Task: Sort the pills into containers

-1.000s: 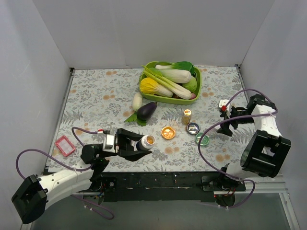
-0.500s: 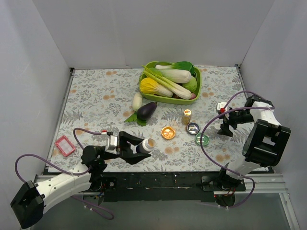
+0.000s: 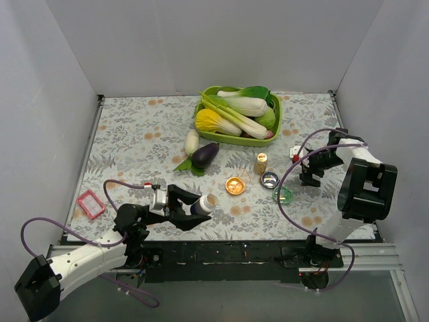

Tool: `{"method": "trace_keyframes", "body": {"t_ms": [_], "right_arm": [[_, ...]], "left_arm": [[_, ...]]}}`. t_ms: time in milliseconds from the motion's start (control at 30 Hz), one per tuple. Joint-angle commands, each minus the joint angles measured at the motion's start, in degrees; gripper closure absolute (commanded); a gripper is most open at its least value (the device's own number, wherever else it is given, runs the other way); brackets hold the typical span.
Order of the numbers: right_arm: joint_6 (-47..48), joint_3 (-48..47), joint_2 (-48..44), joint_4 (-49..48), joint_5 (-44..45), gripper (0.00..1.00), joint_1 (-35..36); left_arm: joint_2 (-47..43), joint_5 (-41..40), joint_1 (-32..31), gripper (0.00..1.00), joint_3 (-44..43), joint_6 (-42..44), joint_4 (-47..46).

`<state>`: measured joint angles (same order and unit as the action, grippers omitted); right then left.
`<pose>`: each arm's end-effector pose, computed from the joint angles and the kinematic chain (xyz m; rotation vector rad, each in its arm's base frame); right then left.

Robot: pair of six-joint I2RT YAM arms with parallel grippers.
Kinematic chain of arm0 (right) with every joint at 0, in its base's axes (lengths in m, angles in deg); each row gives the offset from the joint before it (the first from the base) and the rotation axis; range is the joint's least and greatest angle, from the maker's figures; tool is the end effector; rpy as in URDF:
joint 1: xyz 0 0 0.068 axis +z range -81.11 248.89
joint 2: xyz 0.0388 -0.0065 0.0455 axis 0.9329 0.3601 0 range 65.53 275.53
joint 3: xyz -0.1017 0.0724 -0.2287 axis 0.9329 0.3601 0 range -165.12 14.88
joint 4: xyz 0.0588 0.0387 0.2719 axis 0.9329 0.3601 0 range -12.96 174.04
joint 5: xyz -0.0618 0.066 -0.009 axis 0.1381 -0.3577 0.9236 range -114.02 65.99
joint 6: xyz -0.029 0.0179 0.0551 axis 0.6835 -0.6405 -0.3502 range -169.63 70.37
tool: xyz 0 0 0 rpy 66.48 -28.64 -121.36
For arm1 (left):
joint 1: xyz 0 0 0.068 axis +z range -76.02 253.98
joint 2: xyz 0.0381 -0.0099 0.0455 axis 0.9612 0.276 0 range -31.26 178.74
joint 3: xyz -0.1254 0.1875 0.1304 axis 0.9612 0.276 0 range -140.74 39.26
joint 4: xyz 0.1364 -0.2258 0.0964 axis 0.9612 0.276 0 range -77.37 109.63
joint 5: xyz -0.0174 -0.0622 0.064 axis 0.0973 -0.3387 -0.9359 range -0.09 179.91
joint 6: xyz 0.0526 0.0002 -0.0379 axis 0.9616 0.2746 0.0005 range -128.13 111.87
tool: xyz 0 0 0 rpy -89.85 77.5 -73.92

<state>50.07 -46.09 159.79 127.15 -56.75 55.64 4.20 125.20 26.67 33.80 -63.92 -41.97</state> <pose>0.3052 -0.0439 0.1527 -1.8043 1.8557 0.2953 0.1007 -0.1523 0.2265 0.5549 1.3653 -1.8721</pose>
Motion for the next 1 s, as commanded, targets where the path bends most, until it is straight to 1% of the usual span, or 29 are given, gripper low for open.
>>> {"method": "trace_keyframes", "body": {"t_ms": [0, 100, 267, 467, 567, 667, 767, 800, 900, 967], "right_arm": [[-1.35, -3.18, 4.34, 0.16, 2.93, 0.14, 1.21], [-1.18, -3.37, 5.84, 1.57, 4.69, 0.21, 1.3], [-0.91, -0.82, 5.68, -0.44, 7.41, 0.26, 1.22], [-1.97, 0.32, 6.02, -2.12, 7.94, 0.34, 1.22], [-2.14, 0.41, 6.37, -1.94, 8.12, 0.39, 1.22], [-2.32, 0.33, 6.55, -1.33, 8.03, 0.46, 1.22], [-2.93, -0.02, 6.82, -0.36, 7.95, 0.61, 1.3], [-3.98, -0.37, 6.82, -0.1, 7.86, 0.7, 1.22], [-5.56, -0.9, 5.16, 2.01, 6.9, 0.82, 1.22], [-7.58, -1.17, 3.22, 4.02, 4.88, 0.83, 1.3]], "left_arm": [[-1.18, -1.19, 0.2, 1.0, 0.18, 1.03, 1.52], [-1.98, -1.45, 0.2, 1.0, 0.44, 1.3, 2.4], [-1.98, -1.63, 0.2, 1.0, 0.8, 1.21, 2.14], [-1.19, -1.28, 0.2, 1.0, -0.35, 1.39, 3.02], [-1.01, -1.27, 0.2, 1.0, -0.44, 1.47, 3.19], [-0.83, -1.19, 0.2, 1.0, -0.44, 1.12, 3.19], [-1.01, -1.1, 0.2, 1.0, -0.44, 1.12, 3.54], [-0.92, -1.1, 0.2, 1.0, -0.44, 1.03, 3.63], [-0.83, -0.75, 0.2, 1.0, -0.52, 1.21, 4.51], [-0.66, -0.4, 0.2, 1.0, -0.61, 1.21, 5.21]]}}
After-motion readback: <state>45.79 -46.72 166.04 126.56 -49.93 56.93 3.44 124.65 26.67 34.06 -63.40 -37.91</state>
